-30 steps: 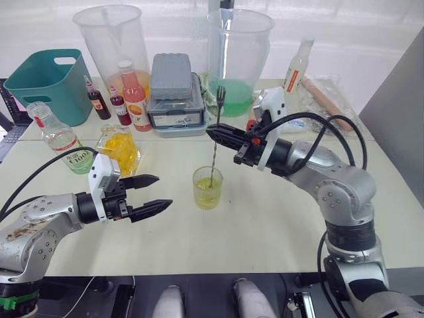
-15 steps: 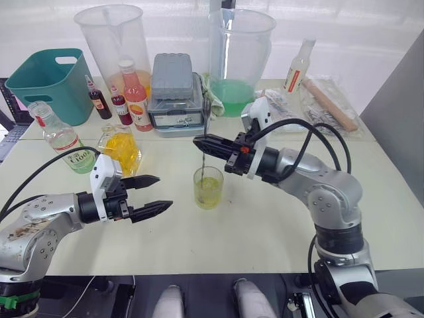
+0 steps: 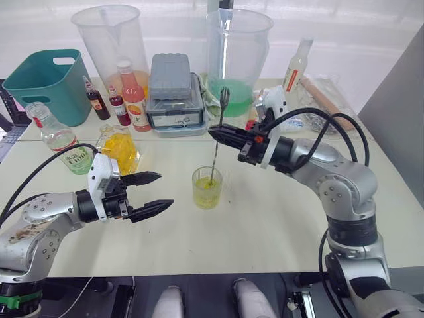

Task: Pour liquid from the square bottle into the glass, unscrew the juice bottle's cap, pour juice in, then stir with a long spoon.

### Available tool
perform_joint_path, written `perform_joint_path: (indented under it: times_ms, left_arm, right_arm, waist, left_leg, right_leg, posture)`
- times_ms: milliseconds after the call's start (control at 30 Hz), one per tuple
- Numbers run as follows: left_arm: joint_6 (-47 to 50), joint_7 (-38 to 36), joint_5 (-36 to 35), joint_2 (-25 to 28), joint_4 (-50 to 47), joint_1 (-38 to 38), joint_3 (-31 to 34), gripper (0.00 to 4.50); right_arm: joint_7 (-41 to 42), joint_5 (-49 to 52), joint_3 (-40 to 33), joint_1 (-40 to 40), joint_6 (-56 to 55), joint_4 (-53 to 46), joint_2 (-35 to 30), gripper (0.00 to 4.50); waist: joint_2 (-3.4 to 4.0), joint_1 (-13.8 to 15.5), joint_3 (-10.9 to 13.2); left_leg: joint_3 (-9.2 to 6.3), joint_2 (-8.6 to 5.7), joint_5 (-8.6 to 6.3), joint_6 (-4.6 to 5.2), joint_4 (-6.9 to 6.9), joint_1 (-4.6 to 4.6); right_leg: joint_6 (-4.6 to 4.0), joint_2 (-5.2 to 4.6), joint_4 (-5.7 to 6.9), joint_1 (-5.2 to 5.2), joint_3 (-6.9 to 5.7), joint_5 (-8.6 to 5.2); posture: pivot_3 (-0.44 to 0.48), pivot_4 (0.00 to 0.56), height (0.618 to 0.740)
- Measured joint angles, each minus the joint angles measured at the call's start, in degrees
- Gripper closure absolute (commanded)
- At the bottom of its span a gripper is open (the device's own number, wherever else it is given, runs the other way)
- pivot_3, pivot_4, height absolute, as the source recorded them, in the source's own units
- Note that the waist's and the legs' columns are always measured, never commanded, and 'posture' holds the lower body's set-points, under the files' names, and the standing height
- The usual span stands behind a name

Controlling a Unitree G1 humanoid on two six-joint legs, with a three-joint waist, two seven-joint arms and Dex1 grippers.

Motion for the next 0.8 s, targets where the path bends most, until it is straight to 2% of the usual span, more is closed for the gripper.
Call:
perform_joint_path:
  times_ms: [233,333,467,533,800]
  left_arm:
    - [-0.7,-0.2,1.2,0.0,0.0,0.3,0.0,0.04]
    - [-0.8,-0.5,1.3,0.0,0.0,0.4,0.0,0.04]
    - [-0.8,-0.9,1.7,0.1,0.2,0.4,-0.1,0.04]
    - [-0.8,-1.0,1.8,0.1,0.3,0.4,-0.1,0.04]
    - [-0.8,-0.9,1.9,0.1,0.4,0.3,-0.6,0.04]
  right_arm:
    - [-0.8,1.0,1.3,-0.1,1.5,0.1,4.9,4.5]
    - [0.6,2.8,1.5,0.1,4.0,-1.9,3.0,4.5]
    - [4.0,3.4,1.2,0.6,6.6,-3.2,-4.2,4.5]
    - [4.8,2.8,1.1,0.4,6.5,-2.5,-5.8,4.5]
    - [4.8,-0.5,1.4,-2.3,1.3,1.9,-2.2,4.5]
  waist:
    - [0.0,0.0,0.0]
    - [0.0,0.1,0.0]
    - [0.0,0.1,0.0]
    - [0.0,0.1,0.0]
    - [0.0,-0.1,0.0]
  left_leg:
    - [0.0,0.0,0.0,0.0,0.0,0.0]
    - [-0.01,0.0,0.0,0.0,0.01,-0.01]
    - [0.0,0.0,0.0,0.0,0.02,0.02]
    - [0.0,0.0,0.0,0.0,0.01,0.05]
    - [0.0,0.0,0.0,0.0,0.0,0.03]
  right_leg:
    - [-0.15,0.0,0.02,0.0,0.0,0.09]
    - [-0.14,-0.01,0.0,0.01,-0.01,0.09]
    - [-0.09,0.0,-0.01,0.03,-0.02,0.05]
    - [0.02,0.01,0.01,0.03,-0.02,-0.02]
    - [0.02,0.0,0.01,0.03,-0.02,-0.01]
  posture:
    - [0.0,0.15,0.739]
    - [0.0,0.15,0.739]
    - [0.0,0.15,0.739]
    - [0.0,0.15,0.739]
    - [0.0,0.15,0.739]
